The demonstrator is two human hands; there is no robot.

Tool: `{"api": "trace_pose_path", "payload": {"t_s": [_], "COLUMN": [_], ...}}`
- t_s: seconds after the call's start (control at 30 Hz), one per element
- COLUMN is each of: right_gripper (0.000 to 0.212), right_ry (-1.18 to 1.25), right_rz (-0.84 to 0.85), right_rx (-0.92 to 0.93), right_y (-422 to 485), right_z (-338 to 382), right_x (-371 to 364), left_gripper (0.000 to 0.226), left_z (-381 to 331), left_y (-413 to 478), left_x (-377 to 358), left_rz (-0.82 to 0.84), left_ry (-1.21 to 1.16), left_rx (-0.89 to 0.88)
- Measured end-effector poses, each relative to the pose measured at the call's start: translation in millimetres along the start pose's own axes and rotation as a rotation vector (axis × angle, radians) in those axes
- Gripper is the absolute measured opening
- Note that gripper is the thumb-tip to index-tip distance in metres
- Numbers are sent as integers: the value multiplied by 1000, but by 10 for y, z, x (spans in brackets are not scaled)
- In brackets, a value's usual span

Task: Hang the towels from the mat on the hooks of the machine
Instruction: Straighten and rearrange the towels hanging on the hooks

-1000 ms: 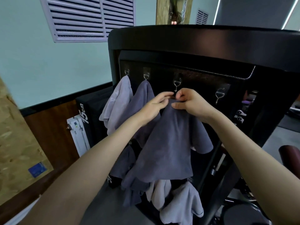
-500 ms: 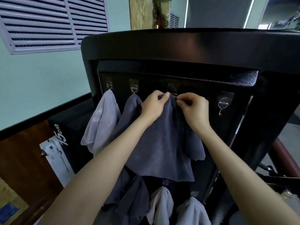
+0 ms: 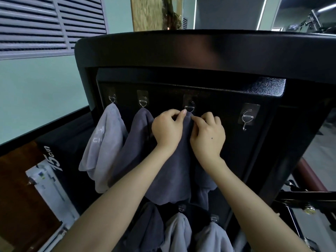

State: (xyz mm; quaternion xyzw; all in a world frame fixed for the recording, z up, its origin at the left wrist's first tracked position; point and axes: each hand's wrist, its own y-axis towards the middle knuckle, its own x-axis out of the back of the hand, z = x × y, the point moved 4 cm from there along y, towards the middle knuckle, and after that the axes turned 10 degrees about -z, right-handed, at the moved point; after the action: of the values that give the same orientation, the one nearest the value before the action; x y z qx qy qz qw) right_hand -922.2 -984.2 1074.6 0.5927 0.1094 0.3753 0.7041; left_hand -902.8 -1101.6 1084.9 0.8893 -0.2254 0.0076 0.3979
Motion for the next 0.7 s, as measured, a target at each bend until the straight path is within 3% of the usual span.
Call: {"api": "trace_pose_path", "payload": {"t_s": [0.1, 0.2, 0.3, 0.4, 0.5, 0.7], "right_gripper": [40, 45, 35, 34, 36, 28], "right_ry": [70, 24, -108, -203, -163, 212], "right_rz": [136, 255, 303, 225, 152, 95], "right_rx": [-86, -126, -34, 86, 136, 302], "right_y": [-36, -39, -46, -96, -168, -643], "right_z": [14, 29, 41, 10, -73, -277], "right_x": [11, 30, 48, 130, 296, 806], "left_gripper": [46, 49, 49, 50, 49, 25], "left_z": [3, -9, -44, -94, -121, -163], "left_y": [-20, 7, 3, -39, -108, -577], "left_x": [25, 41, 20, 43, 141, 659], "left_rz": [125, 334, 484, 555, 484, 48], "left_ry": [41, 58, 81, 14, -39, -20], "left_rx": [42, 129, 236, 331, 396, 389]}}
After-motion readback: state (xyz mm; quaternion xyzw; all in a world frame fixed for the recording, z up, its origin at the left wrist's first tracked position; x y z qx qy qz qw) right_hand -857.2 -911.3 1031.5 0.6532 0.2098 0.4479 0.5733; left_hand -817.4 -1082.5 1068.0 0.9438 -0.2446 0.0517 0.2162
